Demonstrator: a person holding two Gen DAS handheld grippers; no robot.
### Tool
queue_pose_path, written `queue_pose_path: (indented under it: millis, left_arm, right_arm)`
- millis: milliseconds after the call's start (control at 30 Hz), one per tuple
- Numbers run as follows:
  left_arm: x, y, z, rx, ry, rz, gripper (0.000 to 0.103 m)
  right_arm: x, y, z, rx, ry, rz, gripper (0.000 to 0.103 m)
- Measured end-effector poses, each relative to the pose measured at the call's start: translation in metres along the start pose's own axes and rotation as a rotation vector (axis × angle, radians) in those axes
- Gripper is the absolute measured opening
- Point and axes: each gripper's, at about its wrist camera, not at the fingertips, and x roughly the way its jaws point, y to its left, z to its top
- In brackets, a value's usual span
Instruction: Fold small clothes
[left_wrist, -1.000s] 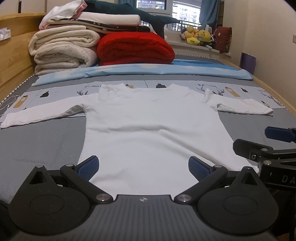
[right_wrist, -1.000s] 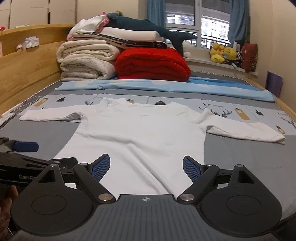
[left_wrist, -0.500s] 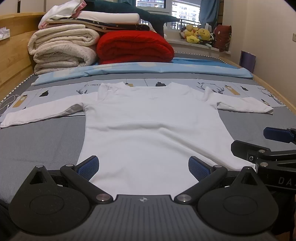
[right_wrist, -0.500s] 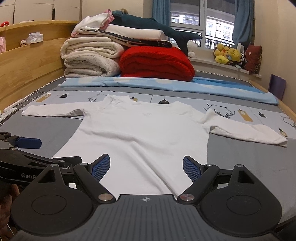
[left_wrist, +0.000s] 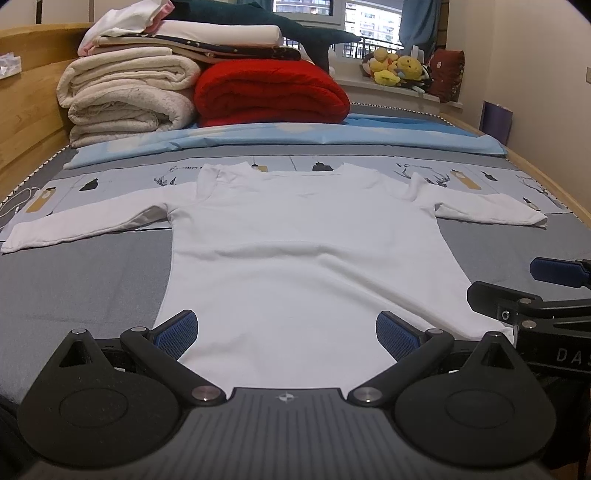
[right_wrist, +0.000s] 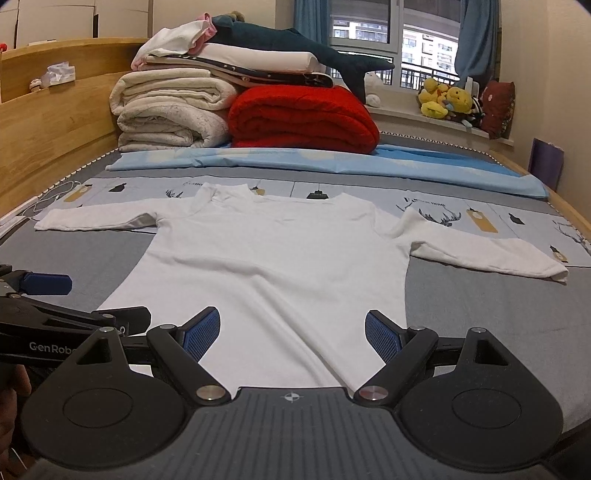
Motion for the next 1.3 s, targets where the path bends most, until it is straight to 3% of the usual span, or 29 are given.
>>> queue_pose_path:
  millis: [700, 833, 933, 1133, 1233, 1300]
  left_arm:
    - [0.004, 0.01, -0.001, -0.033, 0.022, 0.008, 0.103]
    - [0.013, 0.023, 0.003, -0.051, 0.04, 0.036, 0.096]
    - [0.032, 0.046, 0.008, -0.087, 0.103, 0.059, 0.074]
    - [0.085, 0.106, 0.001, -0.208, 0.285, 0.181, 0.072]
    - [0.101, 0.133, -0.013, -0.303, 0.379, 0.225, 0.072]
    - [0.104, 0.147, -0.022, -0.356, 0.443, 0.243, 0.065]
  right_arm:
    - [0.009, -0.006, -0.001, 0.022, 0.045, -0.04, 0.086]
    - [0.022, -0.026, 0.0, 0.104, 0.078, -0.087, 0.079]
    - [0.035, -0.046, 0.001, 0.153, 0.094, -0.141, 0.069]
    - [0.06, -0.104, -0.009, 0.37, 0.194, -0.241, 0.064]
    - [0.072, -0.126, -0.025, 0.475, 0.275, -0.246, 0.064]
    - [0.079, -0.136, -0.036, 0.539, 0.316, -0.237, 0.063]
